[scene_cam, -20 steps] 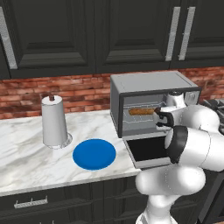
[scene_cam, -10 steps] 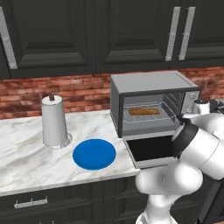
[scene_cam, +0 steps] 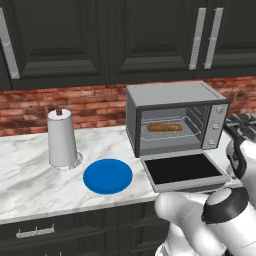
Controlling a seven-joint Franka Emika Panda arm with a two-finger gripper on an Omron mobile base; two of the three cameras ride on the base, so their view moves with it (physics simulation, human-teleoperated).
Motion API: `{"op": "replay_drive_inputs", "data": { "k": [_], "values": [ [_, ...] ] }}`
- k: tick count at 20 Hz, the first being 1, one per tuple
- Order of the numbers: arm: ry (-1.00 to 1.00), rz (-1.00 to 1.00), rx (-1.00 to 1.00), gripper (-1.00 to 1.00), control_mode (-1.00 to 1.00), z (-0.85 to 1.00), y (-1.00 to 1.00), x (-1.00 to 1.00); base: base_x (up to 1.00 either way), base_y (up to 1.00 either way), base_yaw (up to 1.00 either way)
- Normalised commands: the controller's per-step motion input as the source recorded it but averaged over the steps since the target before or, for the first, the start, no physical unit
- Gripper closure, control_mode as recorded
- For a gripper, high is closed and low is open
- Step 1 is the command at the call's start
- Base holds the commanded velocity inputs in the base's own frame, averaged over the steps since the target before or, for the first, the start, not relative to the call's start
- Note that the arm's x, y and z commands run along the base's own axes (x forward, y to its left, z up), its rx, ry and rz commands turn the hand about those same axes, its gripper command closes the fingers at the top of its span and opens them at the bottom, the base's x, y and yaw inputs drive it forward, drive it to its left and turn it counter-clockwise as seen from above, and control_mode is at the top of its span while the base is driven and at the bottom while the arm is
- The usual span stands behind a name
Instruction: Pull the toaster oven rack outwards. Pick up the baguette from the plate and place it on the toaster oven rack. Close the toaster oven door fully and set the temperature to the lowest setting.
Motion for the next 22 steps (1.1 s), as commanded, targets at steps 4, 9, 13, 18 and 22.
{"op": "replay_drive_inputs", "data": {
  "k": [4, 9, 13, 18, 22],
  "values": [
    [0.00, 0.13, 0.11, -1.00, -1.00, -0.16, -0.05, -0.32, 0.00, 0.00, 0.00],
    [-0.50, 0.24, -0.04, -1.00, -1.00, -0.58, 0.00, 0.00, 0.00, 0.00, 0.00],
    [-0.59, 0.23, -0.01, -1.00, -1.00, -0.37, 0.02, 0.00, 0.00, 0.00, 0.00],
    [-0.07, 0.02, 0.00, -1.00, -1.00, -0.02, 0.11, 0.00, 0.00, 0.00, 0.00],
    [-0.21, 0.07, 0.00, -1.00, -1.00, 0.38, 0.03, -0.03, 0.00, 0.00, 0.00]
  ]
}}
